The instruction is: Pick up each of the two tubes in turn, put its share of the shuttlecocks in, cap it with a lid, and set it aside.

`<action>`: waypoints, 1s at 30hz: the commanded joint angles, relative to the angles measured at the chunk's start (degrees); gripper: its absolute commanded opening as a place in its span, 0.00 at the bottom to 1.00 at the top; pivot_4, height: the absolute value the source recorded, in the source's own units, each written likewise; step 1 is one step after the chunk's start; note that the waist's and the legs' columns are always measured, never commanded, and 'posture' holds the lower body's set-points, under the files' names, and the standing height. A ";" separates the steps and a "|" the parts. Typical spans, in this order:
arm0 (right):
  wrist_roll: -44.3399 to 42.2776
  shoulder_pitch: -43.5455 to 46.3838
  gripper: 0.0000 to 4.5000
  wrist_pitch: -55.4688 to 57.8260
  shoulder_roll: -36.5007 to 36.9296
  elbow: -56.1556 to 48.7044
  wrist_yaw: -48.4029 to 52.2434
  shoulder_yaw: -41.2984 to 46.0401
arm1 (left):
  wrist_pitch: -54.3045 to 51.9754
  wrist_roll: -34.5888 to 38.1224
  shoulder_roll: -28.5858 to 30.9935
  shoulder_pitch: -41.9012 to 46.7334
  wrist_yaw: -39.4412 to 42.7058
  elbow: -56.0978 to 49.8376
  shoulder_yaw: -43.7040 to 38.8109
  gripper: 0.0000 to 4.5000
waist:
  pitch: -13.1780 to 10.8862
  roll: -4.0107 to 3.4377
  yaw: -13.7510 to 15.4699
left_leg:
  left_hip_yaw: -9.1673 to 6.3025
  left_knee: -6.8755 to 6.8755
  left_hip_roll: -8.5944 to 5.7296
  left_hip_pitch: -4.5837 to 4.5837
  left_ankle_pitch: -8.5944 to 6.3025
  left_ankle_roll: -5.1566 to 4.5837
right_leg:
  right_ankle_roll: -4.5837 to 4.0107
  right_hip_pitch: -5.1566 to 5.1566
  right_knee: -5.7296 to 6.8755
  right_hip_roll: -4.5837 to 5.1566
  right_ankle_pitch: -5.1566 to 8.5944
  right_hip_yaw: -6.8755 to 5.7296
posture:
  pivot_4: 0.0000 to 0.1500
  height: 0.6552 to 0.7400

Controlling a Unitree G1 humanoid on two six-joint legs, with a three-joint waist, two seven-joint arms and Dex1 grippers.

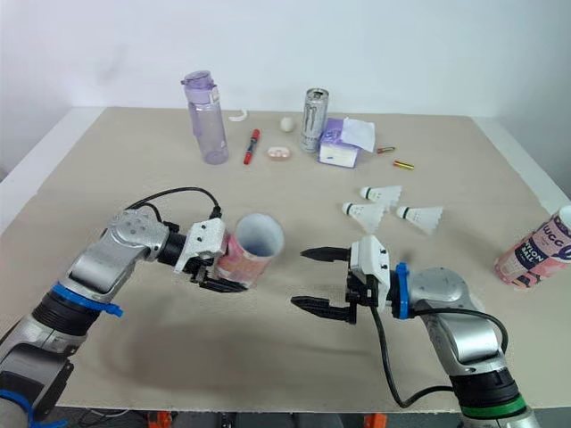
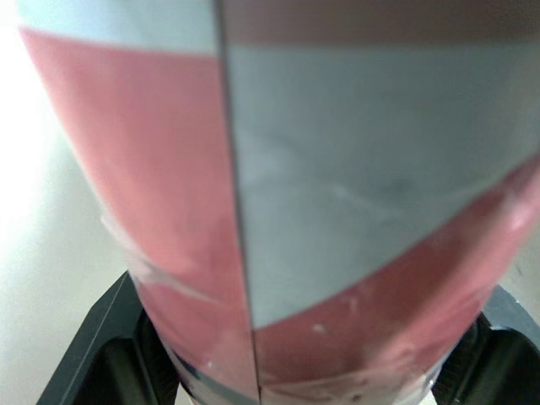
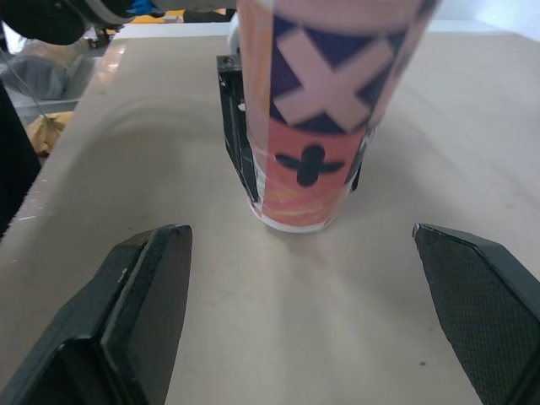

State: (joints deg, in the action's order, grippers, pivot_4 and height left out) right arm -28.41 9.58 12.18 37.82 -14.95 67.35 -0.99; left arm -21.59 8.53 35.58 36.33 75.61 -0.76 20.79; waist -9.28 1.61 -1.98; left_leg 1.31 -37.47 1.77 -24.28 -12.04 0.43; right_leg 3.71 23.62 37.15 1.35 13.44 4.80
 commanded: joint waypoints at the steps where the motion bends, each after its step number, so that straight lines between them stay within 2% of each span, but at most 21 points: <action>1: -0.30 -0.60 1.00 -1.53 0.54 -2.36 -0.20 1.37 | -3.06 -2.88 1.17 3.91 0.42 -3.01 2.59 0.72 | -0.01 0.01 0.15 | -0.03 0.00 0.00 -0.01 0.00 0.00 | 0.01 -0.01 0.00 0.00 0.01 -0.02 | 1.00 1.00; 8: 0.96 0.16 1.00 -3.40 -0.15 -0.03 -0.31 0.67 | -1.74 -7.58 1.74 7.46 -0.31 -0.58 5.36 0.72 | -0.01 0.01 0.31 | -0.02 -0.03 -0.02 0.00 0.00 0.00 | -0.10 -0.02 0.00 0.01 0.05 0.00 | 1.00 1.00; 23: 0.78 0.50 1.00 -3.63 -1.76 2.09 -1.54 0.82 | -0.63 -10.11 -0.18 8.62 -0.97 0.87 6.52 0.72 | 0.00 0.01 0.65 | -0.02 -0.09 -0.02 0.02 0.00 0.00 | -0.08 -0.06 0.01 0.01 0.02 0.01 | 1.00 1.00; 27: -7.01 1.58 1.00 5.15 -3.18 1.80 -7.46 6.24 | -0.57 -10.46 -0.79 8.71 -0.85 0.56 6.57 0.72 | 0.00 0.01 0.69 | -0.02 -0.12 -0.03 0.03 0.01 -0.01 | -0.10 -0.10 0.01 0.02 0.02 0.01 | 1.00 1.00; 30: -5.23 4.71 1.00 8.82 -1.26 6.91 -12.71 9.71 | -0.18 -10.93 -1.00 8.82 -0.85 0.89 6.63 0.72 | 0.00 0.00 0.71 | -0.01 -0.16 -0.04 0.03 0.01 -0.01 | -0.12 -0.12 0.01 0.04 0.01 0.03 | 1.00 1.00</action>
State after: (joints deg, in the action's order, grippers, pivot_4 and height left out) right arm -33.39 12.03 18.78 35.03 -10.10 58.21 4.64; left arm -22.33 -1.53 34.73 44.43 74.97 0.13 26.78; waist -9.27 1.61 -1.27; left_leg 1.33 -37.69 1.73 -24.25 -12.03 0.41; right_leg 3.58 23.49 37.15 1.40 13.44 4.85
